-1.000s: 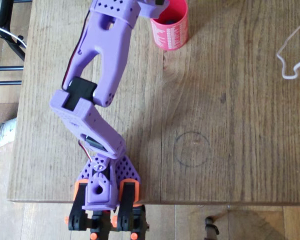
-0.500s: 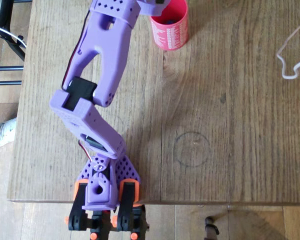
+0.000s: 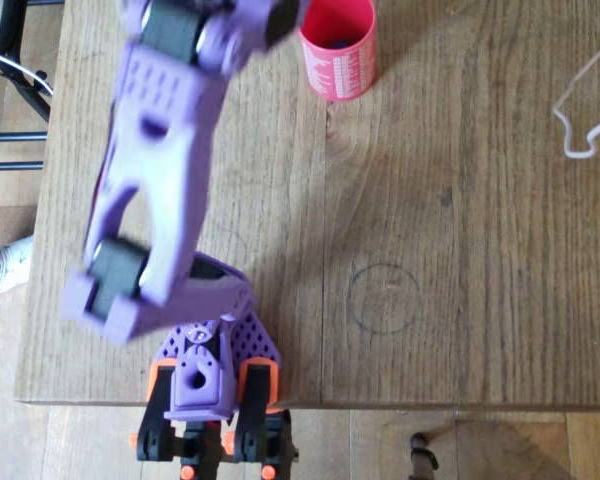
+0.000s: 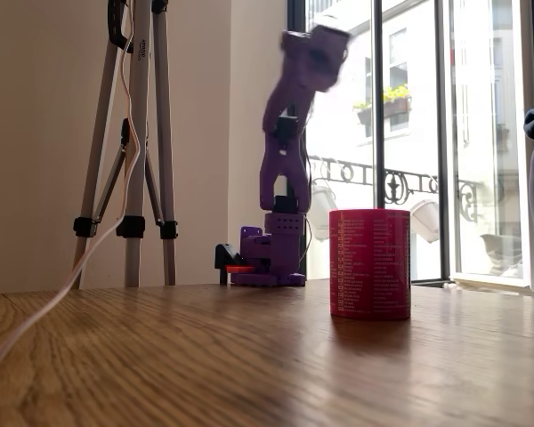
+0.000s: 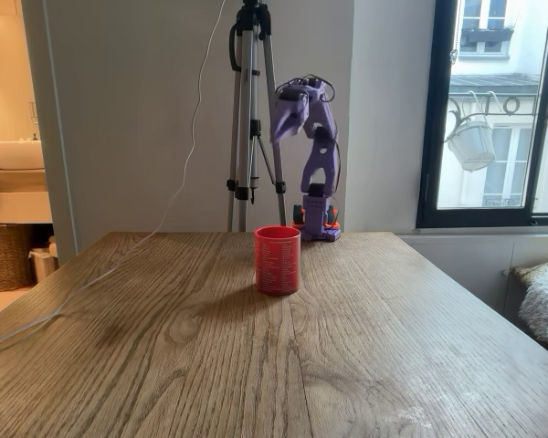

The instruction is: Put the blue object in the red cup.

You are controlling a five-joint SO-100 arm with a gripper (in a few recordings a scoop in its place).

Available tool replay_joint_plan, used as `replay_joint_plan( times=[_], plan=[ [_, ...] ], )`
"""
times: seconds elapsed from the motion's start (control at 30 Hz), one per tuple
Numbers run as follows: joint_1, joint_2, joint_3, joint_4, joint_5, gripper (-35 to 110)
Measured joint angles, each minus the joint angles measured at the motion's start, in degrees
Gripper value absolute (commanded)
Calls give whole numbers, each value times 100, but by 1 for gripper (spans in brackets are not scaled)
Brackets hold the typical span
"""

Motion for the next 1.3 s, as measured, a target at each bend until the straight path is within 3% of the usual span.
replay_joint_plan(
  times=[0.17,0.37,0.47,0.67,0.8,0.93,1.3],
  plan=[
    [-1222,3023,2057,264,-105,0],
    [-2206,3691,3006,-132,-62,0],
    [-2470,3683,4043,-861,-35,0],
    [-2646,3806,6100,-853,501,0],
    [-2575,4034,6557,-694,729,0],
    [-2206,5396,7708,-18,729,0],
    [-1521,6021,8473,62,431,1]
  ],
)
